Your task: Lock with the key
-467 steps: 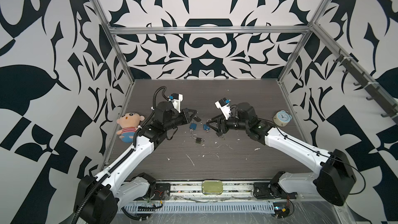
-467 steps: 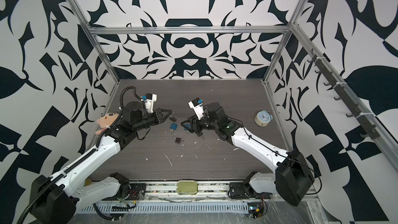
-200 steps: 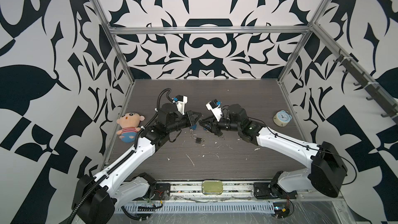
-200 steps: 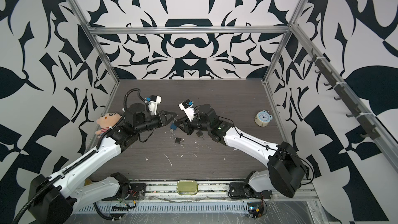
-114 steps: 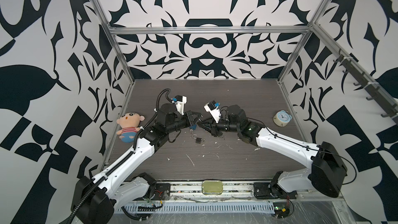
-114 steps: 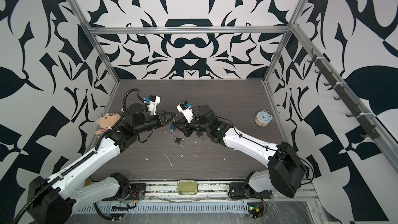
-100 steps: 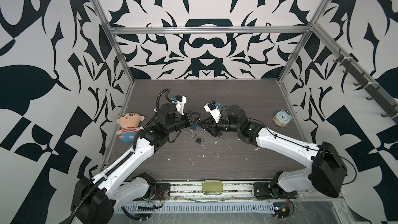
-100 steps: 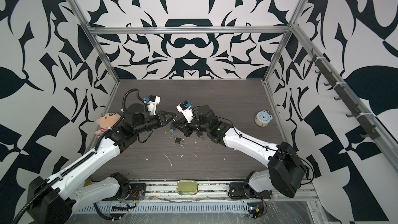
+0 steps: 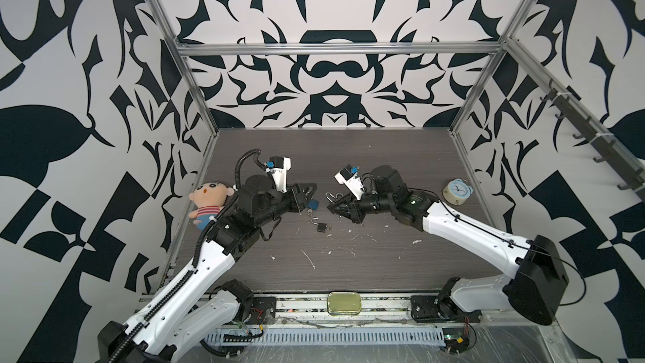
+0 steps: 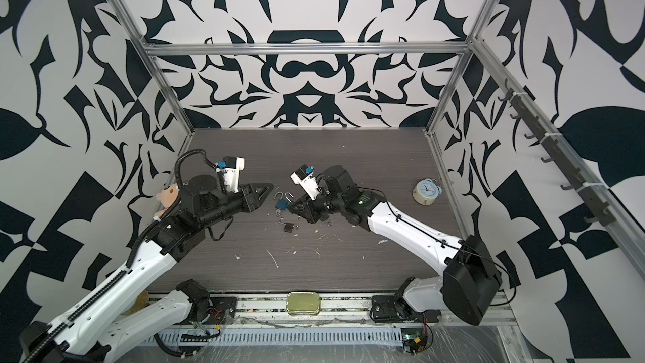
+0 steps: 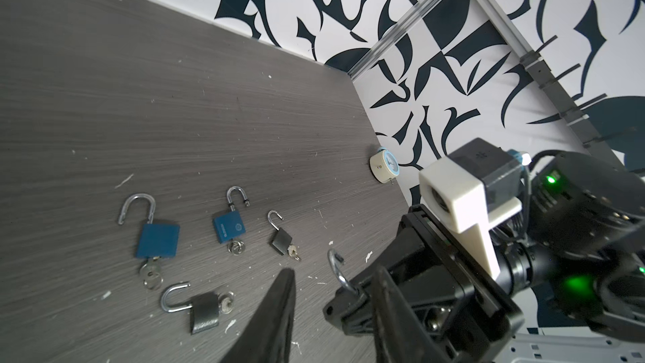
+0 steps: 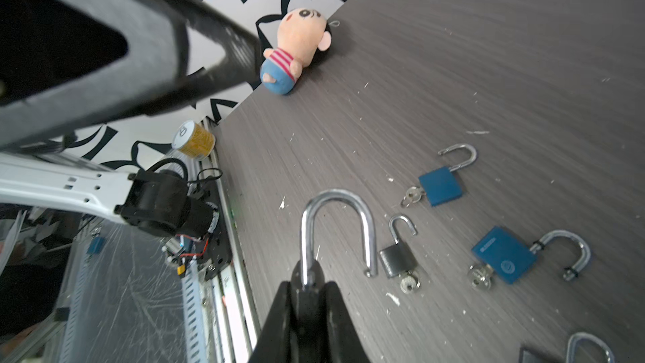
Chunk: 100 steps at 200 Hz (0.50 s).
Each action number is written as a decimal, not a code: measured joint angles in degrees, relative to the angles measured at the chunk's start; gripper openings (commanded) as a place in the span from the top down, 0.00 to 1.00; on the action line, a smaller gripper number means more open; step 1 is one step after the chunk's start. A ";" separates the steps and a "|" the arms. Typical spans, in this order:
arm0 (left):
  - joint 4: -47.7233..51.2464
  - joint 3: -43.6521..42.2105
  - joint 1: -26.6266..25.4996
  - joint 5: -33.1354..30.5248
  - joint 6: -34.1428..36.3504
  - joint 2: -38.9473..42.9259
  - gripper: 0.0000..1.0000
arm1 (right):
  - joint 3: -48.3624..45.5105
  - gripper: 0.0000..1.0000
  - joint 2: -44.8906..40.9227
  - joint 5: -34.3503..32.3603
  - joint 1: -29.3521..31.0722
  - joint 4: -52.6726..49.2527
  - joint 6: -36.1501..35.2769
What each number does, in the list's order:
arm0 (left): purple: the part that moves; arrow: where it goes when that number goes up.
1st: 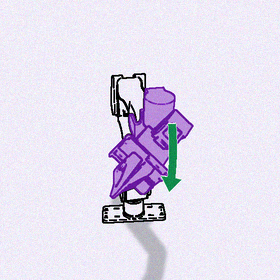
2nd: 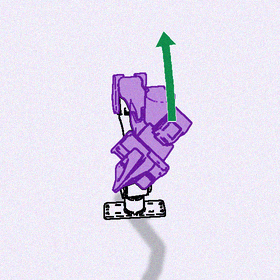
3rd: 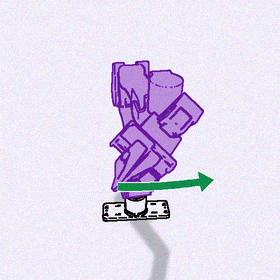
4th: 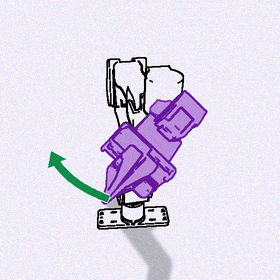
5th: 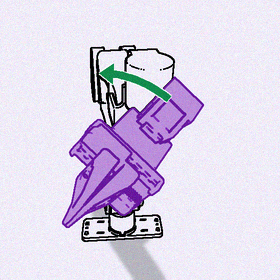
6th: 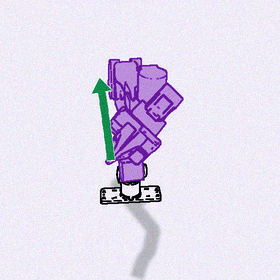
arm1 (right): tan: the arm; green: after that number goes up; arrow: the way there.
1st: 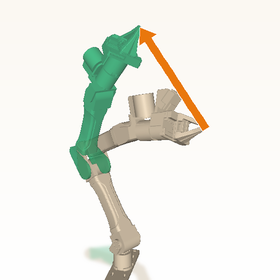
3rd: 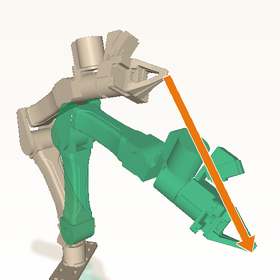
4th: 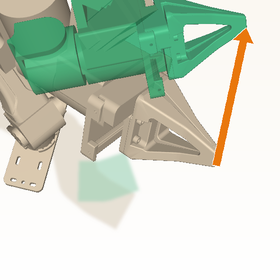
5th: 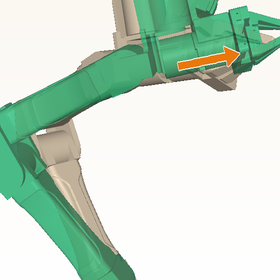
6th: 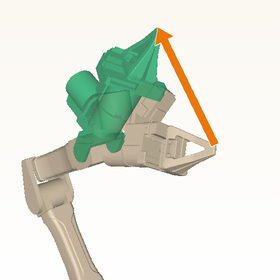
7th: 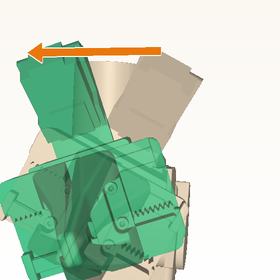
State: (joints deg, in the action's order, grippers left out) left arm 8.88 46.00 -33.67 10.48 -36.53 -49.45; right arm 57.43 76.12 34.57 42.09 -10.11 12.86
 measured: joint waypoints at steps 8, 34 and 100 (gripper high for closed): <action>-0.57 -0.61 0.00 0.68 0.96 0.66 0.60 | 0.31 1.00 -0.52 1.18 -0.20 -1.86 -0.33; -2.51 -3.06 0.00 4.63 3.45 0.68 0.60 | 2.19 1.00 -1.07 5.77 -0.26 -6.99 -1.29; -8.37 -4.26 0.00 16.41 5.38 -5.31 0.61 | 3.41 1.00 1.11 12.98 -0.24 -12.41 -1.40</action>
State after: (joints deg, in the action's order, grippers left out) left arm 0.51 41.74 -33.67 26.89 -31.16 -54.76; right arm 60.84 77.23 47.55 41.85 -22.52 11.46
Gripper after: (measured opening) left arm 0.389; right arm 0.158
